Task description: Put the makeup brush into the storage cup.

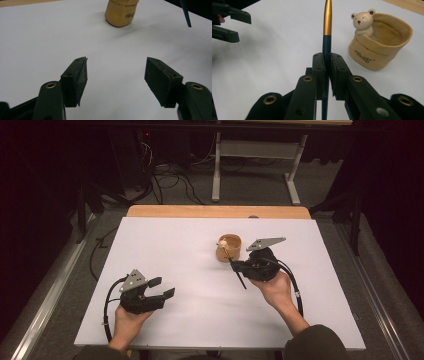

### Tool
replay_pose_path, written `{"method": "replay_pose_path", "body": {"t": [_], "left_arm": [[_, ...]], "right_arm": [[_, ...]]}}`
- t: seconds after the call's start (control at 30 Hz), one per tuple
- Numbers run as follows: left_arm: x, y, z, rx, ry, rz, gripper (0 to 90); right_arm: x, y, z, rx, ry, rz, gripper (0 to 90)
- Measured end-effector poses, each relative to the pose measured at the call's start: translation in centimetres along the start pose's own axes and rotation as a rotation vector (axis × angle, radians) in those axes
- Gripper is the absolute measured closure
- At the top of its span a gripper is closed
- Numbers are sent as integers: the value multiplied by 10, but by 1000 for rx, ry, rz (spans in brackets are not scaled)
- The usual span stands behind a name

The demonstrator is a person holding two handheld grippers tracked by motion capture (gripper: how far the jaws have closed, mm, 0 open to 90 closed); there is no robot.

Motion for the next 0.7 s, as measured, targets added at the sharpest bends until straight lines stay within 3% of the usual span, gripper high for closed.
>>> {"method": "replay_pose_path", "body": {"t": [0.43, 0.7], "left_arm": [[0, 0, 0, 0, 1, -1, 353], [0, 0, 0, 1, 3, 0, 353]], "right_arm": [[-4, -5, -4, -69, -7, 24, 849], [-14, -6, -6, -89, 32, 30, 849]]}}
Point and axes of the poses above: each handheld gripper's, and its own axes: y roughly forward along the jaws, z roughly out of its underside, x roughly to its left, the point moved 4 cm from there along y, roughly forward along the jaws, and after that the axes turned 7 degrees about z, right-handed, at the moved point
